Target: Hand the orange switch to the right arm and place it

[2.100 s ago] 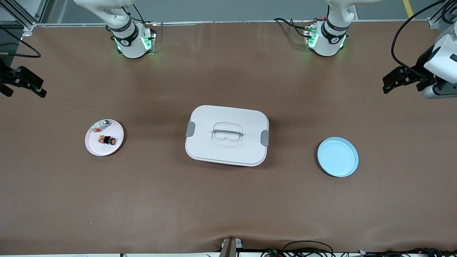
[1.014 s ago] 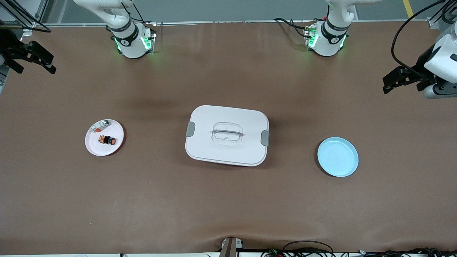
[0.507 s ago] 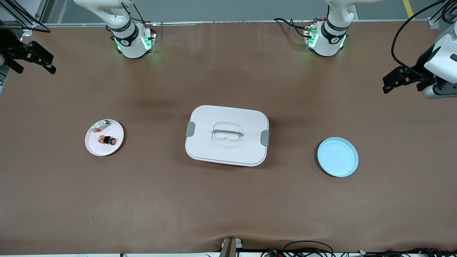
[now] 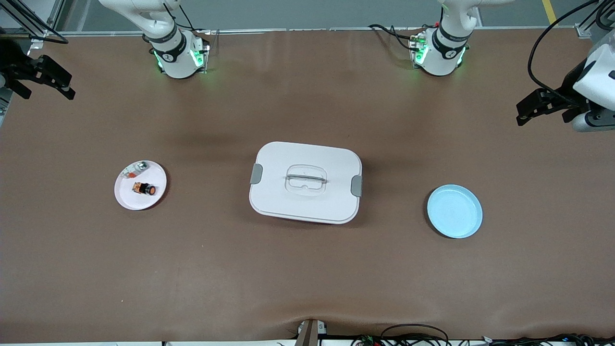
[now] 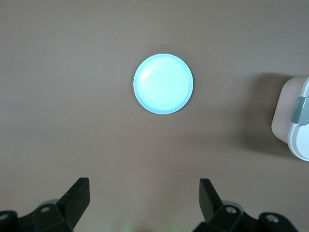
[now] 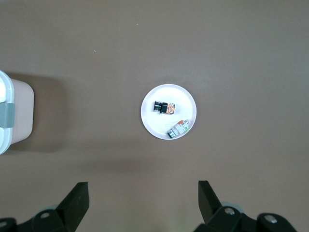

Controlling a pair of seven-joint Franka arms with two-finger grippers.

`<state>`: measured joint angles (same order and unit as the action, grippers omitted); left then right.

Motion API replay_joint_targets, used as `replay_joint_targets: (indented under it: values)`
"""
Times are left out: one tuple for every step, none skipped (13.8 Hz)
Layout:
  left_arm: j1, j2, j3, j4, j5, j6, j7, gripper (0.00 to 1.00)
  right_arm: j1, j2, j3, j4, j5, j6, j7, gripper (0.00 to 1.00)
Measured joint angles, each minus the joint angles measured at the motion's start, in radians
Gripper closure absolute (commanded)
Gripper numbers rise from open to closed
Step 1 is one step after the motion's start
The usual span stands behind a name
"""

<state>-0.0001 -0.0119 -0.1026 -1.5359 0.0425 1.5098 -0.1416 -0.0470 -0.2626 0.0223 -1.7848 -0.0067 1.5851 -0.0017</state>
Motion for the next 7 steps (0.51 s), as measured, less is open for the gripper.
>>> replay_joint_targets:
  values:
    - [0.0,0.0,0.0,0.0,0.0,0.0,0.0,0.0,0.0,0.0,0.0,0.0,0.0,0.0,0.0,0.0]
    - [0.0,0.0,0.0,0.0,0.0,0.0,0.0,0.0,0.0,0.0,0.0,0.0,0.0,0.0,0.0,0.0]
    - [0.0,0.0,0.0,0.0,0.0,0.0,0.0,0.0,0.0,0.0,0.0,0.001,0.0,0.0,0.0,0.0]
    - [0.0,0.001,0.0,0.0,0.0,0.0,0.0,0.0,0.0,0.0,0.0,0.002,0.0,0.0,0.0,0.0]
    - [0.0,0.002,0.0,0.0,0.0,0.0,0.0,0.0,0.0,0.0,0.0,0.002,0.0,0.0,0.0,0.0]
    - [0.0,0.005,0.0,0.0,0.0,0.0,0.0,0.0,0.0,0.0,0.0,0.003,0.0,0.0,0.0,0.0]
    - [0.0,0.007,0.0,0.0,0.0,0.0,0.0,0.0,0.0,0.0,0.0,0.004,0.0,-0.001,0.0,0.0]
